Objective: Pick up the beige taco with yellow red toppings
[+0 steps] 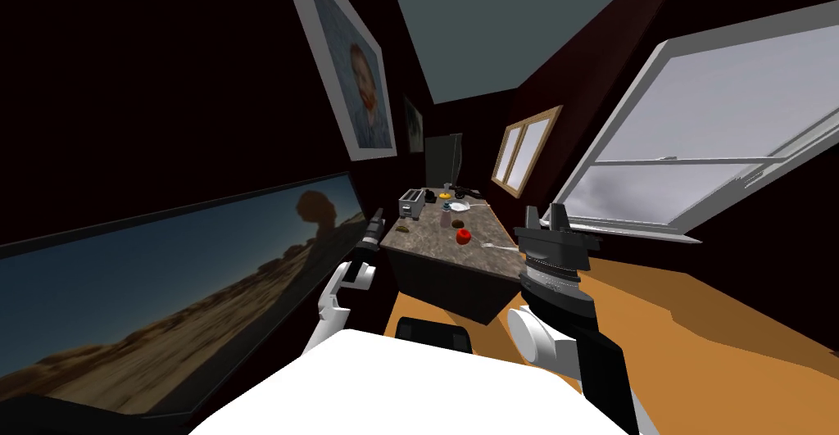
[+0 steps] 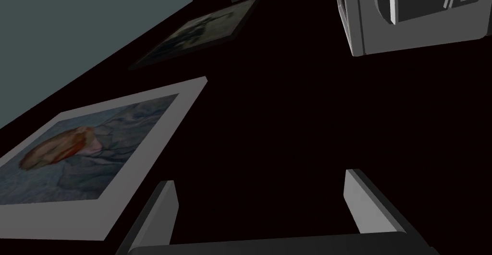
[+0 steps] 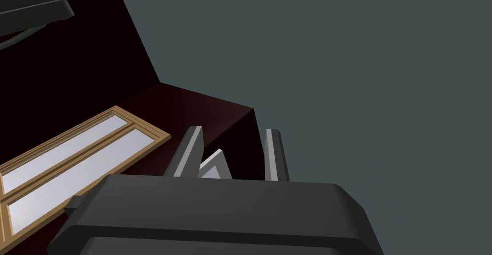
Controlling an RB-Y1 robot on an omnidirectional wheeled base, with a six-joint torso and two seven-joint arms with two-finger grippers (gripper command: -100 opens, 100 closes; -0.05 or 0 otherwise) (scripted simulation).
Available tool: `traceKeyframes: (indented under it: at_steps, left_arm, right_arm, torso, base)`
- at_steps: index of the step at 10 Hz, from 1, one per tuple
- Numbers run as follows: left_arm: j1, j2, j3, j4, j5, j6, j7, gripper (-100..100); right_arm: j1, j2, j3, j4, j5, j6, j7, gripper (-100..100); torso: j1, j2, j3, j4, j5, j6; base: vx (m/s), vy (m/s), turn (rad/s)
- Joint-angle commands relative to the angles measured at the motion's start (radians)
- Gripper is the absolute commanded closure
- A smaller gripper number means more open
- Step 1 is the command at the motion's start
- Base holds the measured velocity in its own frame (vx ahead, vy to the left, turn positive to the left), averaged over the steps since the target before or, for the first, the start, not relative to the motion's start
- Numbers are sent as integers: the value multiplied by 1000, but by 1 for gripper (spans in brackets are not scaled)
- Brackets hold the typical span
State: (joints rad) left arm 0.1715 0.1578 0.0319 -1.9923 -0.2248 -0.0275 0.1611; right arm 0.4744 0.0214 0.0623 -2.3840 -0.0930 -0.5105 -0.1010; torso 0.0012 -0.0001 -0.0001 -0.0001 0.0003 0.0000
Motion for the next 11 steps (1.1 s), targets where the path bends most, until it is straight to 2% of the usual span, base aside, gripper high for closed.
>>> traceKeyframes:
  at_steps: [1,2,4,5,7,8,9,10,11]
  left_arm:
    - [-30,4,5,19,-6,50,0,-100]
    - [-71,7,15,57,-22,74,-2,-100]
    - [-80,7,15,57,-22,117,-2,-100]
    - [-127,8,26,96,-37,151,-4,-100]
    - [-132,8,26,96,-37,186,-4,-100]
    - [-181,9,38,137,-52,223,-7,-100]
    - [-184,9,38,137,-52,251,-7,-100]
    - [-221,9,50,178,-66,279,-10,-100]
    - [-237,9,50,180,-66,306,-10,-100]
  right_arm:
    - [0,0,0,0,0,0,0,0]
    - [0,0,0,0,0,0,0,0]
    - [0,0,0,0,0,0,0,0]
    - [0,0,0,0,0,0,0,0]
    - [0,0,0,0,0,0,0,0]
    - [0,0,0,0,0,0,0,0]
    - [0,0,0,0,0,0,0,0]
    - [0,0,0,0,0,0,0,0]
    - [0,0,0,0,0,0,0,0]
  torso:
    - [0,0,0,0,0,0]
    - [0,0,0,0,0,0]
    - [1,1,1,0,0,0]
    - [0,1,0,0,0,-1]
    - [0,0,0,0,0,0]
    - [0,0,0,0,0,-1]
    - [0,0,0,0,0,0]
    - [0,0,0,0,0,-1]
    - [1,0,0,0,0,0]
  base:
    - [-10,23,-43]
    - [-22,33,-87]
    - [-15,23,-19]
    - [-11,16,-74]
    - [-7,18,-28]
    - [-11,21,-81]
    - [-11,25,-51]
    - [-14,35,-93]
    - [-12,30,-52]
